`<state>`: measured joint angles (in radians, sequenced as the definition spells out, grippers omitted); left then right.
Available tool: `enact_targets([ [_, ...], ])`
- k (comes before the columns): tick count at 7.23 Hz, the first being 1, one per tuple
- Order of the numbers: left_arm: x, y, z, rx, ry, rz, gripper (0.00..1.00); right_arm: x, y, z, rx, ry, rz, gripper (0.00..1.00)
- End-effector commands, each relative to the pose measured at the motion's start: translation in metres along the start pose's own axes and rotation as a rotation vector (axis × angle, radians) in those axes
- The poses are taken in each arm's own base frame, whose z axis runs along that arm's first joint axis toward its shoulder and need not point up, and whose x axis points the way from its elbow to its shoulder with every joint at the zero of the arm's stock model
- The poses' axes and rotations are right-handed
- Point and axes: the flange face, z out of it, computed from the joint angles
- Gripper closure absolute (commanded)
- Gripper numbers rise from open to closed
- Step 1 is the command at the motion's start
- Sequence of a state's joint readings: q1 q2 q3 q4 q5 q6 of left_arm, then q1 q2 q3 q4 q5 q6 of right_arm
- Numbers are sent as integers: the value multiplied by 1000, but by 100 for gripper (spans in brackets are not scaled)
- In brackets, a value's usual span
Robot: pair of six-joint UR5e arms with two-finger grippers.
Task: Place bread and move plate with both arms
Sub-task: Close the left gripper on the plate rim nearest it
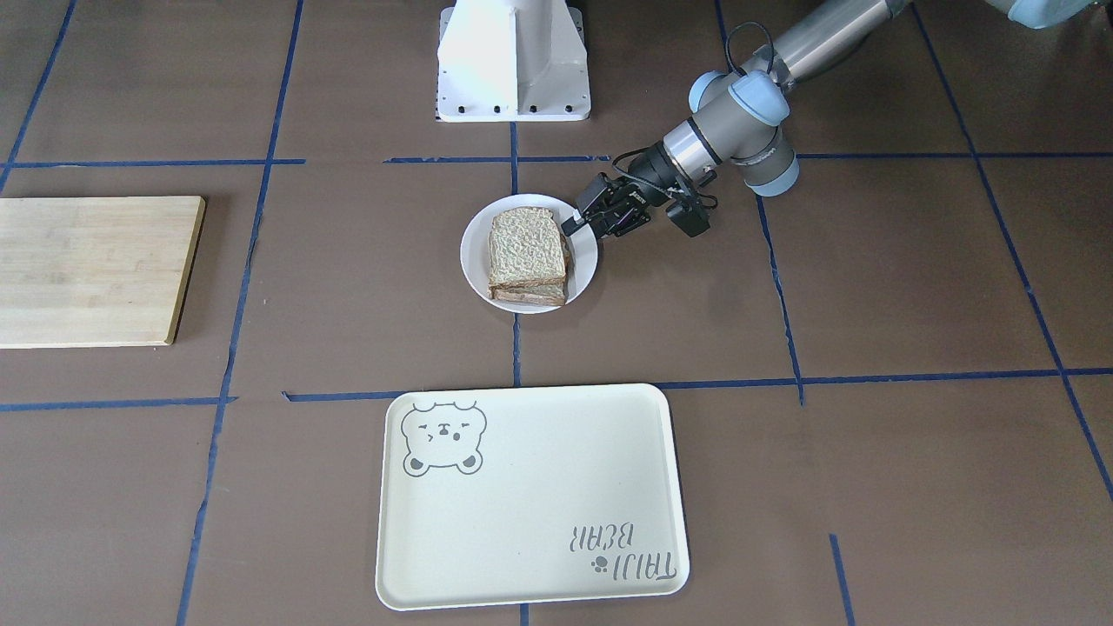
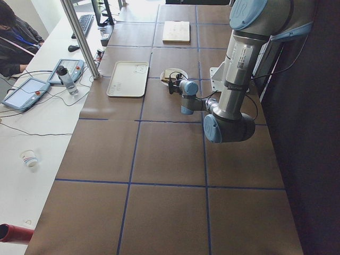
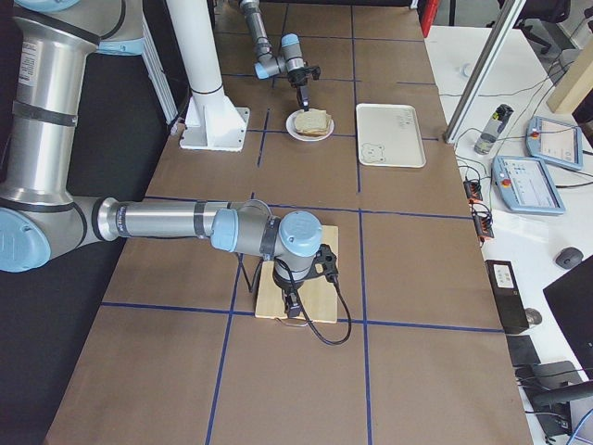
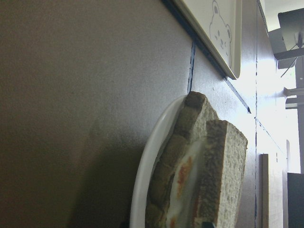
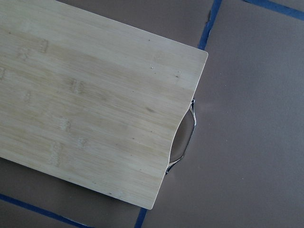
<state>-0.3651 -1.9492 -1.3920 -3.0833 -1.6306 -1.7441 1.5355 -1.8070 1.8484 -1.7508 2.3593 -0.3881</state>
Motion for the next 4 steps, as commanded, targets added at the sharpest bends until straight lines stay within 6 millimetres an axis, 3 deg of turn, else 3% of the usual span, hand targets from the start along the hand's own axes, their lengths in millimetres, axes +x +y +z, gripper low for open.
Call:
enact_targets([
  [1, -3, -1, 6, 1, -8, 0, 43, 0, 0, 0, 0, 0, 0, 0],
  [2, -2, -1, 9, 1, -6, 0, 43, 1, 0, 1, -2, -1, 2, 0],
  [3, -2, -1, 9, 1, -8, 0, 53, 1, 0, 1, -2, -1, 2, 0],
  [4, -2, -1, 9, 1, -6, 0, 74, 1, 0, 1, -2, -1, 2, 0],
])
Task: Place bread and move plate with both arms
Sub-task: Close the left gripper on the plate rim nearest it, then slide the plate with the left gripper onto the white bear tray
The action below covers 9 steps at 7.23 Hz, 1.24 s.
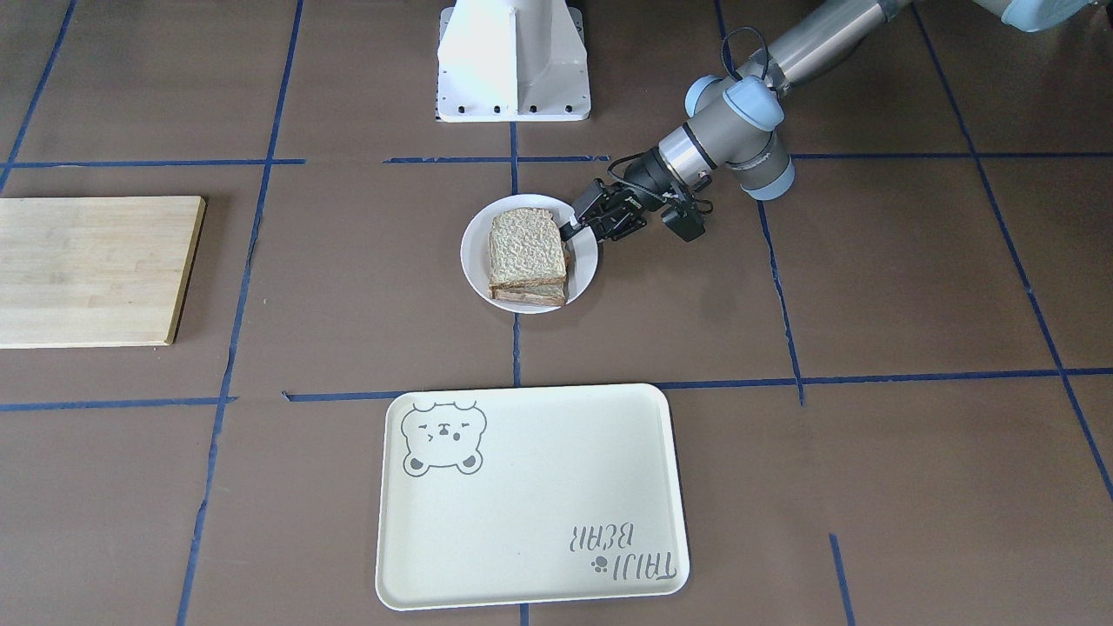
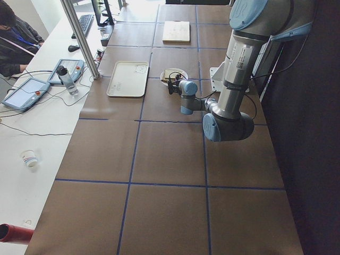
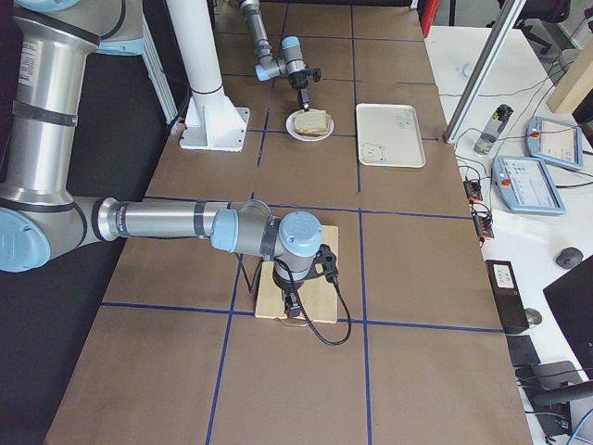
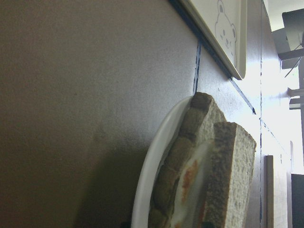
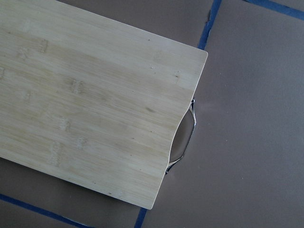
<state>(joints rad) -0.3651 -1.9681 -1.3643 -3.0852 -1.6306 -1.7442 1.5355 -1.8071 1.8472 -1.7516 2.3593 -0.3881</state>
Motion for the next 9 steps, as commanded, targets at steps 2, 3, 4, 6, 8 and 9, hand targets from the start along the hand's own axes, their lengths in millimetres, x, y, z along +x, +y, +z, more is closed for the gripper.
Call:
enact_targets([
  [2, 1, 0, 0, -2, 2, -1, 95, 1, 0, 1, -1, -1, 0, 0],
  [3, 4, 1, -1, -3, 11, -1, 96, 1, 0, 1, -1, -1, 1, 0],
  [4, 7, 1, -4, -5, 40, 0, 98, 1, 0, 1, -1, -1, 1, 0],
  [6, 17, 3, -13, -26, 128, -89, 100, 0, 0, 0, 0, 0, 0, 0],
  [8, 40, -7, -11, 47, 213, -135, 100, 0, -1, 0, 1, 0, -1, 0],
  [9, 55, -25, -12, 81, 248, -207, 100, 0, 0, 0, 0, 0, 0, 0],
])
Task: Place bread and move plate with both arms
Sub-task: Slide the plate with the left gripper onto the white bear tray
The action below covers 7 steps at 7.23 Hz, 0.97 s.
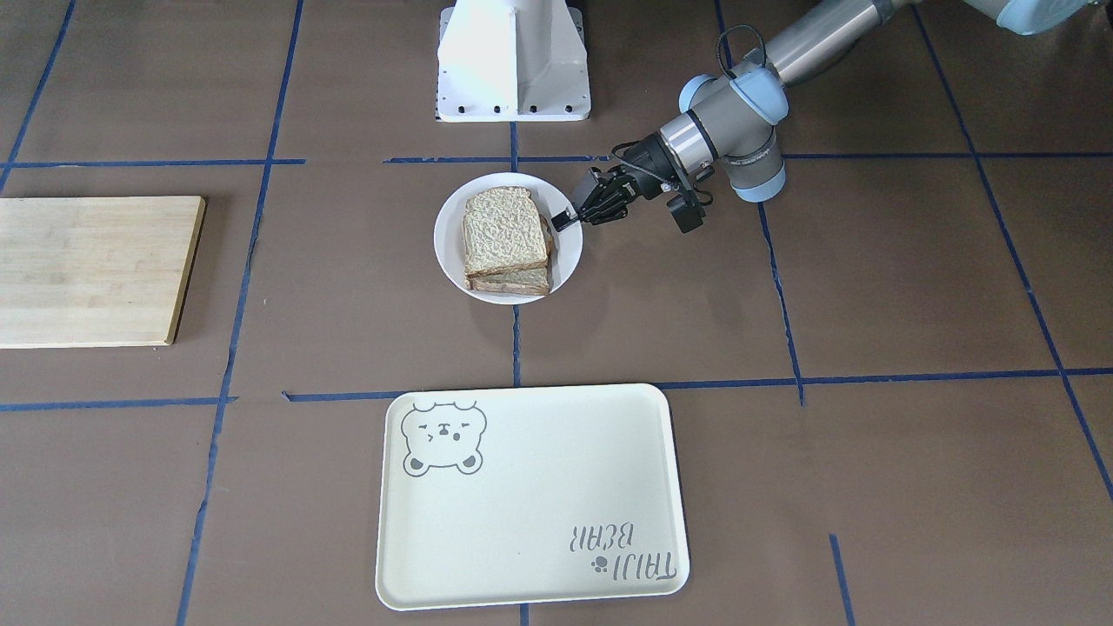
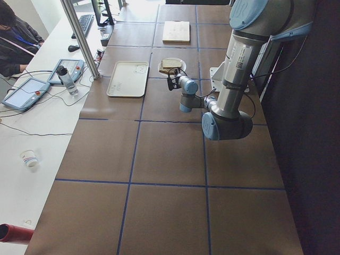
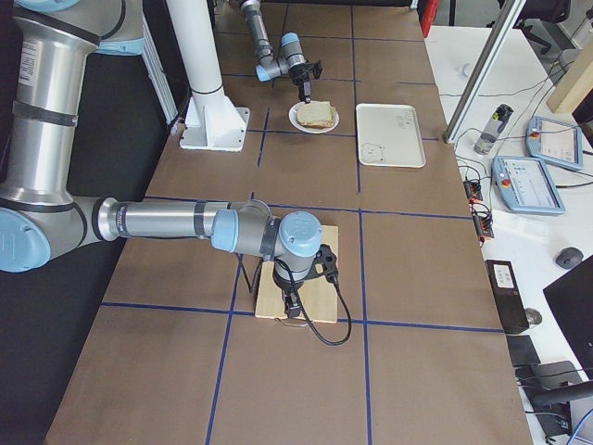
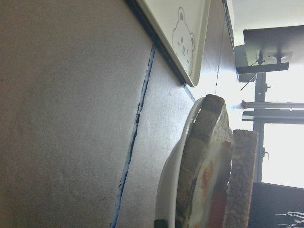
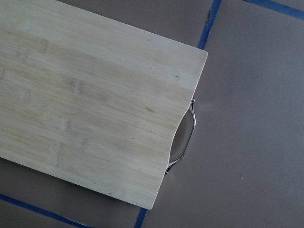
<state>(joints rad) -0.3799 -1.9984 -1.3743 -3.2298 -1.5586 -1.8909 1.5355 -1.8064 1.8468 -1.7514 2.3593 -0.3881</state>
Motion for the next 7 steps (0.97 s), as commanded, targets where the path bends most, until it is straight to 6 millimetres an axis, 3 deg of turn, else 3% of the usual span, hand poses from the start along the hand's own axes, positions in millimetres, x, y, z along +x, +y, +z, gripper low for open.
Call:
enact_targets([
  [1, 26, -36, 1, 83, 56, -93, 100, 1, 1, 1, -2, -1, 2, 0],
  [2, 27, -56, -1, 120, 47, -92, 100, 0, 0, 0, 0, 0, 0, 0],
  [5, 36, -132, 43, 248, 15, -146, 100, -1, -1, -1, 3, 1, -4, 0],
  [7, 47, -180, 89, 353, -76, -161, 100, -1, -2, -1, 3, 1, -4, 0],
])
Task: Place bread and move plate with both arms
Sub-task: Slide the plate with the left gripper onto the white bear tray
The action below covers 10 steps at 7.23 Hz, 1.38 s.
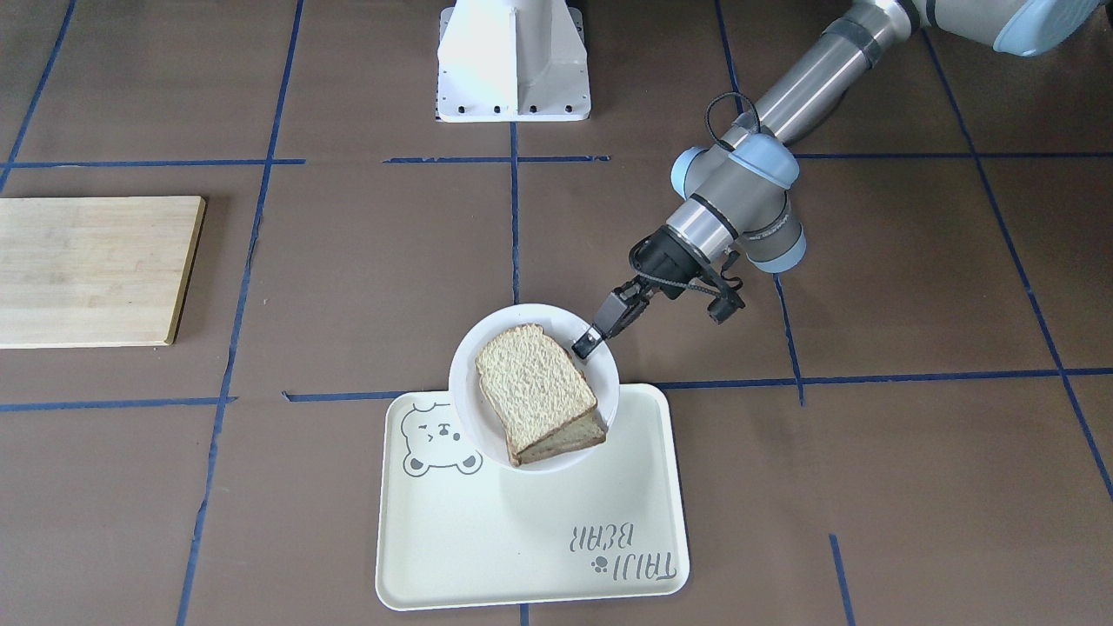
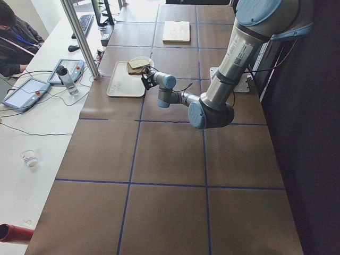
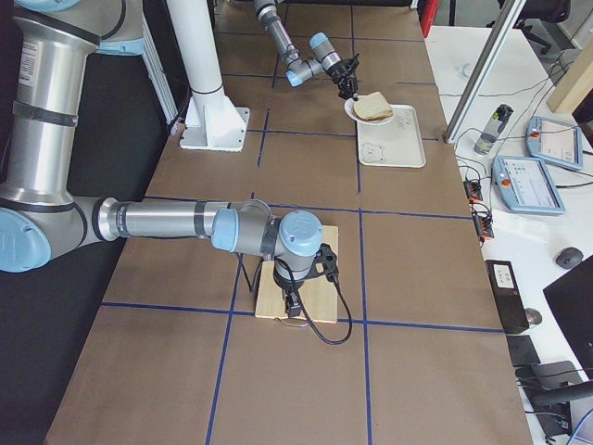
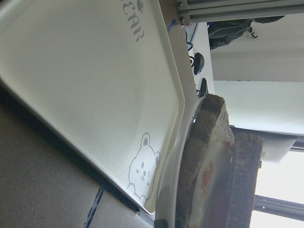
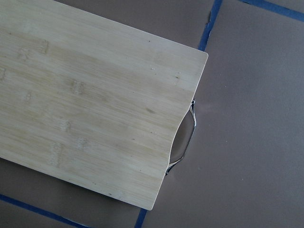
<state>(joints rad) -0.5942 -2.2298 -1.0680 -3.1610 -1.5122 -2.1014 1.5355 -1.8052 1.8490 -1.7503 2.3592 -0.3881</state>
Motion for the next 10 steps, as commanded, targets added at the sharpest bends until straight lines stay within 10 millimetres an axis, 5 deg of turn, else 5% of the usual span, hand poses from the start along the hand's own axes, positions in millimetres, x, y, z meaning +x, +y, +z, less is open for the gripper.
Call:
enact_targets([
  [1, 16, -19, 58, 103, -53, -3, 100, 0, -1, 0, 0, 0, 0, 0],
  [2, 26, -14, 85, 125, -61, -2, 100, 0, -1, 0, 0, 0, 0, 0],
  [3, 21, -16, 91, 133, -78, -1, 100, 0, -2, 0, -1, 0, -2, 0],
  [7, 4, -24, 91, 142, -116, 17, 94, 1, -2, 0, -1, 0, 1, 0],
  [9, -3, -30, 87, 144, -125, 42, 60, 1, -2, 0, 0, 0, 0, 0],
  [10, 2, -34, 86, 145, -123, 92, 33, 0, -2, -1, 1, -1, 0, 0],
])
